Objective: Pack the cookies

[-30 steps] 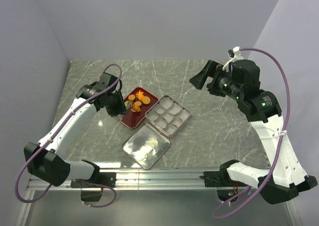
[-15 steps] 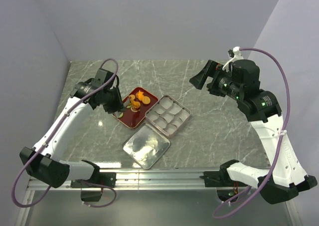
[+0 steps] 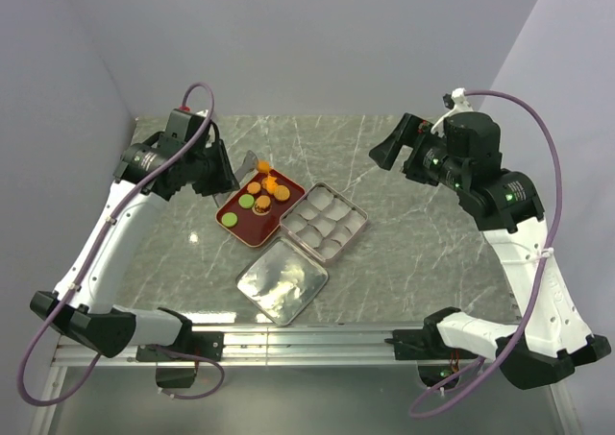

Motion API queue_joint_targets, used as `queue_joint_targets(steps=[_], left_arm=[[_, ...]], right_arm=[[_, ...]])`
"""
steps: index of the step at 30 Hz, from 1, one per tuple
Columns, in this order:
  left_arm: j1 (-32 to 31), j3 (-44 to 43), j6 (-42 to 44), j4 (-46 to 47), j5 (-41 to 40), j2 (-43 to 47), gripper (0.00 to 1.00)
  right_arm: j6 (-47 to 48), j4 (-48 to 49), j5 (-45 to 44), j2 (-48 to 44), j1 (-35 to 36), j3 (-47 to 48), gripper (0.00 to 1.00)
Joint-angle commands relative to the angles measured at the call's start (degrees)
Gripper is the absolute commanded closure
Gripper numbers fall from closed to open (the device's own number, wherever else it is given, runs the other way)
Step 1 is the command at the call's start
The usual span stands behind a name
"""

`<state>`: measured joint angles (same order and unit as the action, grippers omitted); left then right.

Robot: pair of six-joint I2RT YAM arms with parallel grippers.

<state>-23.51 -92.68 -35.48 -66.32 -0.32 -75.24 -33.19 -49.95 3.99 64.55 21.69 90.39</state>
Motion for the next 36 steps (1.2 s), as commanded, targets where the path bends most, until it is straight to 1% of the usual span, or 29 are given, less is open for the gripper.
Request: queue_joint_targets(steps=[1, 6, 11, 14, 17, 22, 29, 36], left_arm=[[-0.2, -4.2, 3.5, 0.6, 0.7, -0.7, 1.0], [-0.1, -7.4, 5.5, 2.4, 4.0, -2.3, 1.0], [-0.7, -7.1, 5.6, 7.2, 8.8, -4.0, 1.0], [-2.3, -7.7, 5.3, 8.4, 8.7, -6.0, 1.0], [-4.3, -10.2, 4.9, 7.5, 7.9, -9.2, 1.0], [-8.0, -12.2, 5.7, 5.2, 6.9, -13.7, 1.0], [-9.4, -9.4, 5.5, 6.7, 6.5, -16.3, 1.0], [-11.0, -10.8, 6.1, 5.9, 4.9, -21.3, 1.0]], right_arm=[[0.3, -0.9, -3.5, 0.0, -0.3, 3.7, 0.0], [0.3, -1.7, -7.5, -1.4, -0.3, 4.0, 0.0], [1.2, -2.3, -9.8, -4.1, -0.3, 2.4, 0.0], [2.3, -1.9, -10.1, -4.6, -0.5, 1.2, 0.0], [3.2, -3.7, -10.1, -3.5, -0.8, 2.5, 0.0], [3.4, -2.4, -9.5, -3.4, -1.2, 0.6, 0.0], [3.9, -1.4, -8.9, -3.6, -2.3, -1.5, 0.0], [3.9, -0.1, -7.6, -3.1, -4.0, -2.6, 0.0]])
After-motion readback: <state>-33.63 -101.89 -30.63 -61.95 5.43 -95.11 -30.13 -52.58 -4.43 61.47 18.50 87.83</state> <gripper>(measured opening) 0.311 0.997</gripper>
